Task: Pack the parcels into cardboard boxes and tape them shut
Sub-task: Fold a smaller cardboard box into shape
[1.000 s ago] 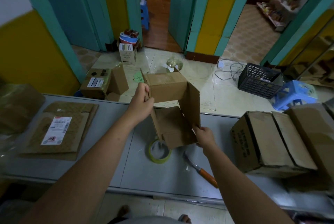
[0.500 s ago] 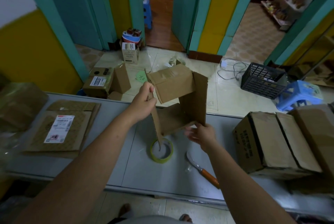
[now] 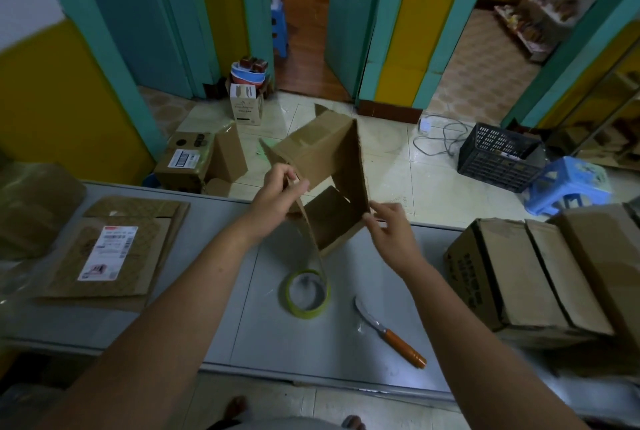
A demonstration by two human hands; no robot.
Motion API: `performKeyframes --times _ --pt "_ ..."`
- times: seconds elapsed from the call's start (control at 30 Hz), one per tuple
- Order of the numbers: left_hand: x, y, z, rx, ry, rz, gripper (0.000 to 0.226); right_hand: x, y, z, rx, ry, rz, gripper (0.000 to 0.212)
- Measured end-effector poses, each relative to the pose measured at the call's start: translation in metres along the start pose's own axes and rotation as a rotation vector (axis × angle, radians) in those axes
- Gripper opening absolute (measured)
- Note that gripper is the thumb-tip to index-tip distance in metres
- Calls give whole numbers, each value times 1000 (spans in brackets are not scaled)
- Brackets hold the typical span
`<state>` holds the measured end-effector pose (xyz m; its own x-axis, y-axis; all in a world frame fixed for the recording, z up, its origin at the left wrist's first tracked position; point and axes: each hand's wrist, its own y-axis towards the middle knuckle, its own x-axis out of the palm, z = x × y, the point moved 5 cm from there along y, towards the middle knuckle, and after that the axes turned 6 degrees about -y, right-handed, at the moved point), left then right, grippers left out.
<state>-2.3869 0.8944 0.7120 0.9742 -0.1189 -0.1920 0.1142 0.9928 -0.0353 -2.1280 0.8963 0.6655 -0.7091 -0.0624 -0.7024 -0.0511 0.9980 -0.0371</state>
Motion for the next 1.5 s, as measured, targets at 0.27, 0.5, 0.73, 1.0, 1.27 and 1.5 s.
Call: performKeyframes --times 0.27,0.5,0.73,1.0,1.27,1.5 --pt "4 -5 0 -47 -95 -216 12 -9 16 25 59 254 -125 74" --pt "1 -3 -15 113 183 -206 54 -9 10 11 -45 294 -240 67" --pt "-6 -3 -7 176 30 55 57 -9 -9 12 -33 409 -227 57" --pt "19 -6 10 201 37 -3 64 -15 -17 -5 114 491 65 52" --pt "56 -32 -29 86 -46 -57 113 -1 -24 8 270 548 86 53" --pt "63 -27 -30 17 -117 163 93 10 -38 -8 151 463 18 42"
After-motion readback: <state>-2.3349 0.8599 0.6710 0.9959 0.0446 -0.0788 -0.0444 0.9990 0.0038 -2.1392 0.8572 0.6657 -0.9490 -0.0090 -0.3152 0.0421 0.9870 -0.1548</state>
